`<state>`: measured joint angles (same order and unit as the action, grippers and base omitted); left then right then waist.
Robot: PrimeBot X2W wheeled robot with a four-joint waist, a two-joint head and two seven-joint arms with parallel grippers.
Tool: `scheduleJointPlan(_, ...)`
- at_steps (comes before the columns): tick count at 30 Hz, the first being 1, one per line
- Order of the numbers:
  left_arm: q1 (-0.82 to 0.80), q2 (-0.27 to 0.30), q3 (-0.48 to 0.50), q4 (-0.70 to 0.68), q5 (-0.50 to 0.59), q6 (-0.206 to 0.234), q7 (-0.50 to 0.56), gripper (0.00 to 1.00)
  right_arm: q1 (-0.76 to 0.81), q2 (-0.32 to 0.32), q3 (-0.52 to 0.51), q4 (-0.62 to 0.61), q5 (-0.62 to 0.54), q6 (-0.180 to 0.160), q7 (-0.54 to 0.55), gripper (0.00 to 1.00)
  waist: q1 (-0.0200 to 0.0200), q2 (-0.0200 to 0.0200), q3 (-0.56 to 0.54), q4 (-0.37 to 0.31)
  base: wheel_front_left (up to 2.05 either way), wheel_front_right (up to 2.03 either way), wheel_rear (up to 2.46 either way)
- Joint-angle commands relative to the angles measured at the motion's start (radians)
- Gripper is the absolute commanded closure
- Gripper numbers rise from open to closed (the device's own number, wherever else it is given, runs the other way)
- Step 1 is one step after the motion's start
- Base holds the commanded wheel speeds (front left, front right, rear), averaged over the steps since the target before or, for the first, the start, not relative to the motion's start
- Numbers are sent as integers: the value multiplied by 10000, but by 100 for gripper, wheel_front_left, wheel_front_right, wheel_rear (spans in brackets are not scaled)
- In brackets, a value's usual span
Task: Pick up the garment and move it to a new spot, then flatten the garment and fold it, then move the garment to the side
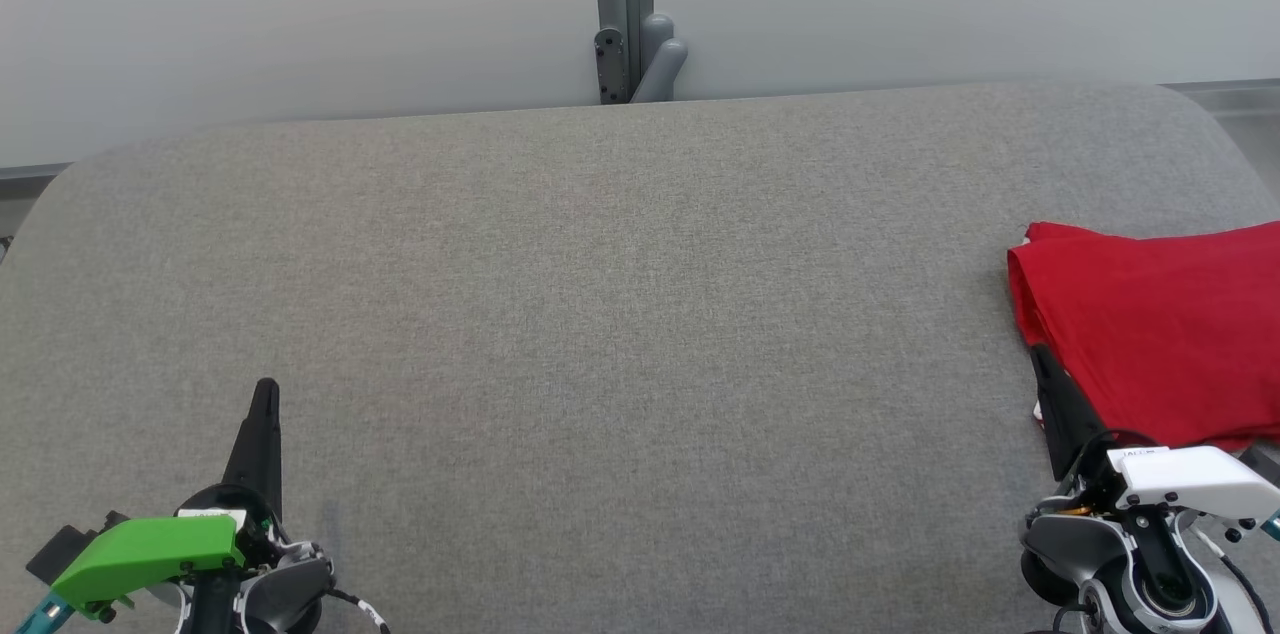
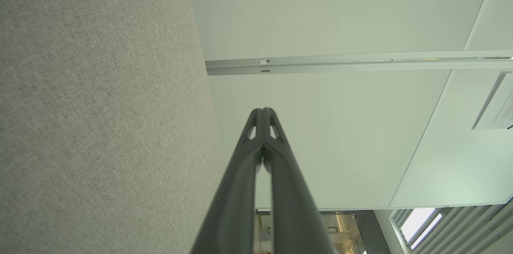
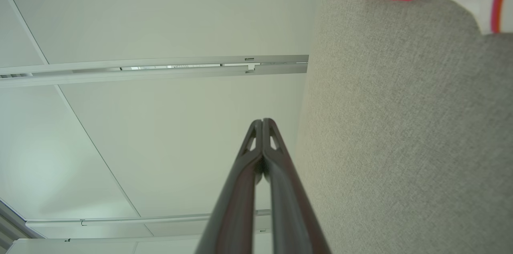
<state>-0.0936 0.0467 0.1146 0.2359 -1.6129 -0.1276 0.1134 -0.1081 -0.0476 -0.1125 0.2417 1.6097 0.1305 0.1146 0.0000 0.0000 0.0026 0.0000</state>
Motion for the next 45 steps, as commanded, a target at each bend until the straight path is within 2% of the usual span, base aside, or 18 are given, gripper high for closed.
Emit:
scheduleJointPlan(1, -125, 67, 18, -17, -18, -67, 25, 100, 75, -49, -13, -49, 74, 4, 46, 100, 0, 0, 0, 0, 0, 0, 0)
scheduleJointPlan(45, -125, 68, 19, -18, -19, -67, 24, 100, 75, -47, -14, -47, 75, 4, 45, 100, 0, 0, 0, 0, 0, 0, 0)
